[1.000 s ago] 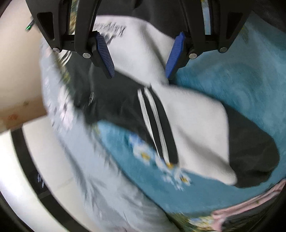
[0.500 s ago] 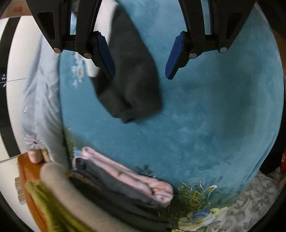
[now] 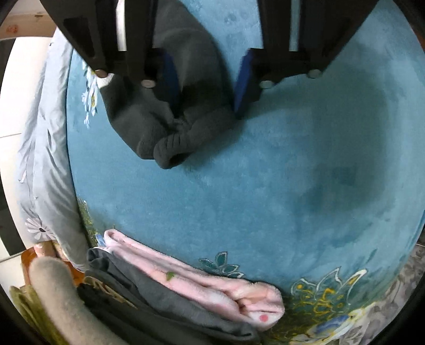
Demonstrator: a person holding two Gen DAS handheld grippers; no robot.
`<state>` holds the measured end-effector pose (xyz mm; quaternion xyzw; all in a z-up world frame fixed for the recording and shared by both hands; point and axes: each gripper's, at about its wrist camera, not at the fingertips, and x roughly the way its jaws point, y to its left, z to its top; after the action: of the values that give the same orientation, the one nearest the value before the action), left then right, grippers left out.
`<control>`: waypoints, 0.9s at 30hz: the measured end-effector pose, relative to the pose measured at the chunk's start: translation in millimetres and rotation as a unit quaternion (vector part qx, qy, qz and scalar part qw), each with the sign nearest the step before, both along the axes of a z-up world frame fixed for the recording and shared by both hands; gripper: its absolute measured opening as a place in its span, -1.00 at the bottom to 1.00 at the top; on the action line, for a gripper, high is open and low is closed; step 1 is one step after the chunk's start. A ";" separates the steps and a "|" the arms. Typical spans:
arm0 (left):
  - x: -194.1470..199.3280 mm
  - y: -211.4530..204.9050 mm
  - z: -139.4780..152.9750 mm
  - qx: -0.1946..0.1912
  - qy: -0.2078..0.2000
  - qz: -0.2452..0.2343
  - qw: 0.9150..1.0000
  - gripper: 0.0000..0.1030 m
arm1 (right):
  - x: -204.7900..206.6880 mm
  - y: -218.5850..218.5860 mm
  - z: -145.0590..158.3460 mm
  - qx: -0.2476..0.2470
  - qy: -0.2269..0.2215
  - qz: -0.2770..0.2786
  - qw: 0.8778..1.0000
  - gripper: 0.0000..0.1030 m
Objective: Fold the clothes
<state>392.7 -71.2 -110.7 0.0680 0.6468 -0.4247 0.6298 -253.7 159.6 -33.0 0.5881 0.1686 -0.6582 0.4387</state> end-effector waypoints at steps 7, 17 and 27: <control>-6.0 0.2 63.1 -0.077 -0.055 -0.024 0.995 -0.67 | 3.2 0.2 0.9 0.004 0.002 -0.007 1.000 -0.08; -190.9 4.7 228.4 -0.278 -0.139 -0.241 0.920 -0.69 | 8.9 3.7 -8.4 -0.023 -0.025 -0.004 0.999 -0.08; -447.5 56.1 225.4 -0.278 -0.107 -0.484 0.823 -0.69 | -10.0 24.6 -10.3 -0.052 -0.040 -0.024 0.998 -0.08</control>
<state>-54.8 -15.1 114.8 0.2390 0.3140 -0.8269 0.4007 -263.7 184.2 -43.3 0.5945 0.1023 -0.6520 0.4594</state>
